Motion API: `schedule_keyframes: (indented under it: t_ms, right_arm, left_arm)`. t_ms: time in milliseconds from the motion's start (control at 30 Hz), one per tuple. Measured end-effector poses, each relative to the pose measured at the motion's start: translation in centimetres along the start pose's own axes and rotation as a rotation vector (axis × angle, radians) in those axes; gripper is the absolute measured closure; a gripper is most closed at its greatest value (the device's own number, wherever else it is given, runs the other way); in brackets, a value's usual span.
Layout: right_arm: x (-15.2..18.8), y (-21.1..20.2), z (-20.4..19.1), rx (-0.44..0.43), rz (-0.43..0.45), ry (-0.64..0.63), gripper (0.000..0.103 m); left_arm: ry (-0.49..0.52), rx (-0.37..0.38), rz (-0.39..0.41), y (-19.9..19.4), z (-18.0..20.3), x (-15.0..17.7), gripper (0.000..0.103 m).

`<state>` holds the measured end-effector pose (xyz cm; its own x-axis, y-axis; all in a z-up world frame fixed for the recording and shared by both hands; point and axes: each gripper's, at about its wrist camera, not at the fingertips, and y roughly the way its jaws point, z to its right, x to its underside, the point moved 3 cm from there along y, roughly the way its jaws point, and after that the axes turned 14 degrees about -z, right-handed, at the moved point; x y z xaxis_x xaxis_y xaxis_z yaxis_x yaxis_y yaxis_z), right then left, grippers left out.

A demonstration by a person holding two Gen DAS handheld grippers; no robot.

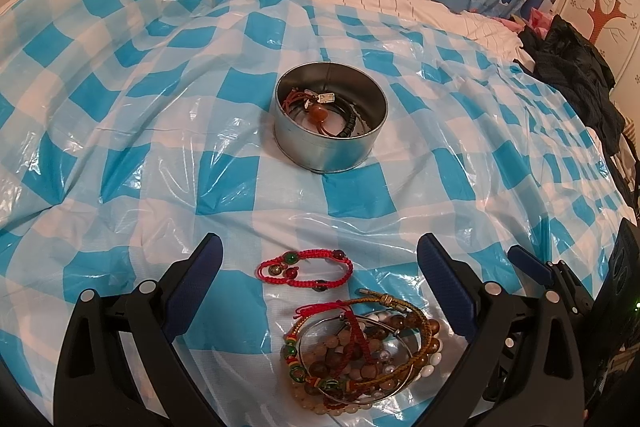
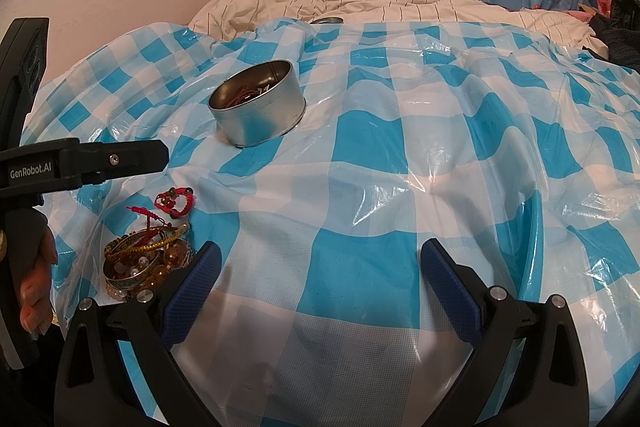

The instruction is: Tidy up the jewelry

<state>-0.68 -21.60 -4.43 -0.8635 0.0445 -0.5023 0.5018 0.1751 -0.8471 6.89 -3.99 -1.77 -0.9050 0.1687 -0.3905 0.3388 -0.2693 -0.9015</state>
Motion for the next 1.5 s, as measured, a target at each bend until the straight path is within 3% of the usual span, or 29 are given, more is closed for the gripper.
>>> schedule_keyframes:
  t_ms: [1500]
  right_arm:
    - [0.1, 0.09, -0.01, 0.003, -0.002, -0.002, 0.007]
  left_arm:
    - [0.002, 0.0, -0.004, -0.02, -0.02, -0.58, 0.009]
